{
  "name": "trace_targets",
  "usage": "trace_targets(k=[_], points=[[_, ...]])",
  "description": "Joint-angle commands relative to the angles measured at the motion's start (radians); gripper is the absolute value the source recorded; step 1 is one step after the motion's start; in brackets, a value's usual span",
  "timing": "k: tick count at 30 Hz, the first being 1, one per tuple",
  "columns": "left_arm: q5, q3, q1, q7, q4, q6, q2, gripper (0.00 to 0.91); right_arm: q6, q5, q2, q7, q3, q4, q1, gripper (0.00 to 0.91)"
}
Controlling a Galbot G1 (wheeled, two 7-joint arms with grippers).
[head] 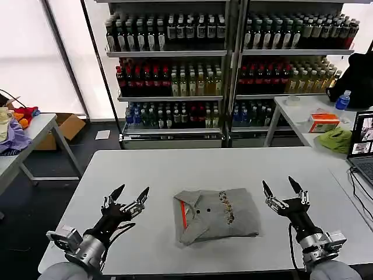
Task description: Fold and organize the clothes.
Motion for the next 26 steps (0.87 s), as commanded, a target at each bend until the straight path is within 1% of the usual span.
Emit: trace_targets(k=[1, 3, 6, 13, 26], points=[[0.21, -0.017, 0.101, 0.112, -0.012, -0.072, -0.062, 0.907, 0.051, 0.01, -0.008, -0.029, 0.021, -0.022, -0.07, 0.907], [0.215, -0.012, 0.106, 0.111, -0.011, -0.073, -0.073, 0.907, 0.051, 0.021, -0.005, -0.03, 0.016, -0.024, -0.084, 0.907], [0.215, -0.008, 0.113, 0.115, -0.015, -0.075, -0.076, 0.907, 0.068, -0.003, 0.001, -0.032, 0.004, -0.038, -0.094, 0.907], [0.217, -0.015, 0.111, 0.119, -0.025, -0.072, -0.083, 0.907, 0.058, 0.002, 0.01, -0.029, -0.011, -0.038, -0.087, 0.907], [0.317, -0.007, 0.129, 0.144, -0.049, -0.078, -0.101, 0.907, 0.055, 0.005, 0.011, -0.031, -0.011, -0.053, -0.075, 0.907]])
